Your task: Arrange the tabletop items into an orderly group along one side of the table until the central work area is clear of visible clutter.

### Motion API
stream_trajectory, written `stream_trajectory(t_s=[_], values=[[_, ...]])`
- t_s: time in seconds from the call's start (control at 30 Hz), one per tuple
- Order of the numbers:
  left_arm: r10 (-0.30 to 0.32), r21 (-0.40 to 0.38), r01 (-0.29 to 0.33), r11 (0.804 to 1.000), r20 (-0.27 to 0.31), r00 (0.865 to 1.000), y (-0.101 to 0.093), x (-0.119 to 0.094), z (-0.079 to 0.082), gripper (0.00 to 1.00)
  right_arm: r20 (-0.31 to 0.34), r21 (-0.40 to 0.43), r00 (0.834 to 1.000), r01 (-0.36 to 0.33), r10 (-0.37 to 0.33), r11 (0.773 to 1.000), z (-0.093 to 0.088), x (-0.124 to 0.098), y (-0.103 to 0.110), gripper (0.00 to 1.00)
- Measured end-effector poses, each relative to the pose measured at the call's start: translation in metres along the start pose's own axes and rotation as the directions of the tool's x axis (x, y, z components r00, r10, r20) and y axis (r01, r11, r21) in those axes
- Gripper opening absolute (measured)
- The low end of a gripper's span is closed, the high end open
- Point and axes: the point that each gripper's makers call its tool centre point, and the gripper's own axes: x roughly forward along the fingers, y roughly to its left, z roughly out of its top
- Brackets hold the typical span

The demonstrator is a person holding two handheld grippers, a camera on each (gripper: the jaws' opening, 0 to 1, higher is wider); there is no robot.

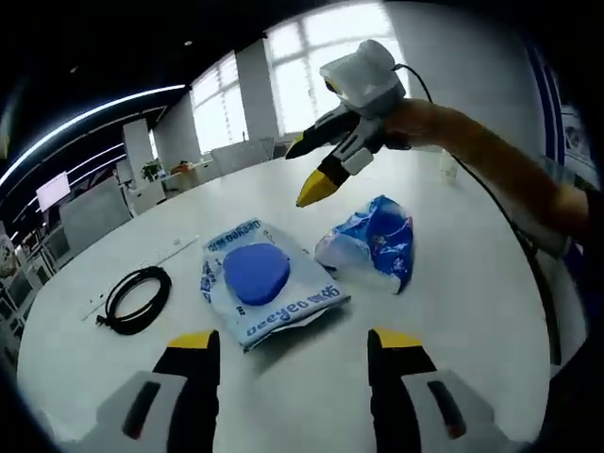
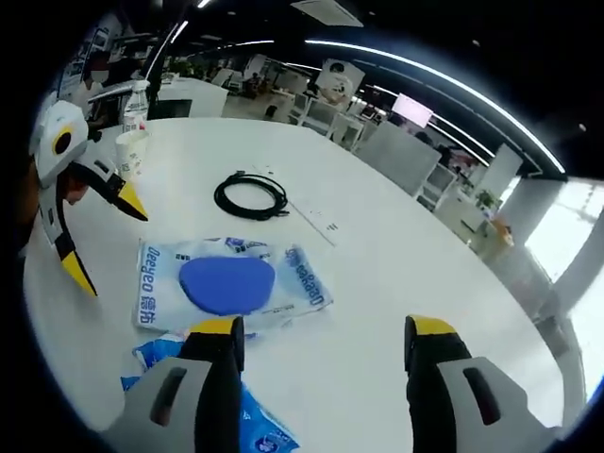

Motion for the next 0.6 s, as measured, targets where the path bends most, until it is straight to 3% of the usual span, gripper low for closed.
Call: stream_trajectory(t_s=[0.17,0.27,0.6], values=[[0.024,0.052,-0.023,0.998,-0.007,1.0,-0.002,0.001,-0.002,0.61,-0.017,-0.014,1.0,-0.005,0.004,1.0,-0.004,0.01,-0.001,0.62],[0.017,0.03,-0.017,0.999,-0.002,1.0,-0.002,0.002,-0.001,0.61,-0.034,-0.02,0.999,-0.003,0.002,1.0,-0.008,0.014,-0.002,0.62],[0.015,0.068,-0.015,0.998,0.001,1.0,-0.002,0.011,0.003,0.56,-0.046,0.054,0.997,-0.063,0.065,0.997,-0.014,0.027,0.005,0.51]])
